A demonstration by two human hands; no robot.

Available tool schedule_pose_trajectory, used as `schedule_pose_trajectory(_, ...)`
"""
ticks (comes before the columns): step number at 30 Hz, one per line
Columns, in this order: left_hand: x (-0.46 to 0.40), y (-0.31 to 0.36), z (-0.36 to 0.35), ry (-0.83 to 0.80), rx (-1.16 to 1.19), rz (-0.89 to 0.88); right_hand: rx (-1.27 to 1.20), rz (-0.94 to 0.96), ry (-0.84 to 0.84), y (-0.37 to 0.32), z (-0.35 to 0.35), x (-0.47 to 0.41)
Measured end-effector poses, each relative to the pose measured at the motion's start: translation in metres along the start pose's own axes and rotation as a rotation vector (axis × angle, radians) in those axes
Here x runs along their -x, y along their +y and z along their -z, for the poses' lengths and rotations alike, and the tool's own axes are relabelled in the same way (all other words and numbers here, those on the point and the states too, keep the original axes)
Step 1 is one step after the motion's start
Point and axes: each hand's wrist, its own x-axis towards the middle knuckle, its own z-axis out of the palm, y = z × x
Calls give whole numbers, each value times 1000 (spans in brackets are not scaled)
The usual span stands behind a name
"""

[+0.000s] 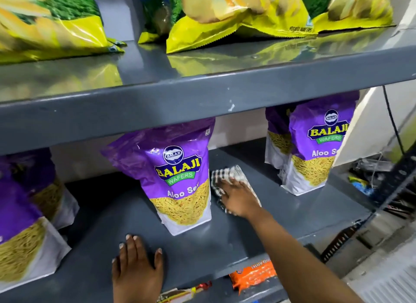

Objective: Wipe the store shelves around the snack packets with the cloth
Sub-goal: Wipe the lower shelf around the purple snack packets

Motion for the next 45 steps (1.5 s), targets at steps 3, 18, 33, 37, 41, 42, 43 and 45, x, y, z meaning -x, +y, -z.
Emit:
schedule_pose_trajectory(3,-3,0,-4,-14,24,-1,24,1,-58,0,4,-45)
schedule_pose_trajectory(18,7,-3,1,83,15,-11,126,-311,-91,32,19,-26)
schedule_pose_trajectory(33,10,-4,6,15,11,-31,32,-291,155,80,19,117)
schedule_pose_trajectory(37,11,-4,8,10,13,-22,22,-417,215,116,33,141)
schedule_pose_trajectory(41,9,-6,12,-33,7,-28,-9,-596,296,145,55,145)
schedule_pose_trajectory(42,9,-7,14,-45,6,-38,-18,-625,298,145,59,145)
schedule_pose_trajectory(43,8,-8,15,-59,11,-56,-24,-642,289,145,61,144)
schedule_pose_trajectory(45,9,-17,19,-79,22,-113,-70,-639,262,132,57,142)
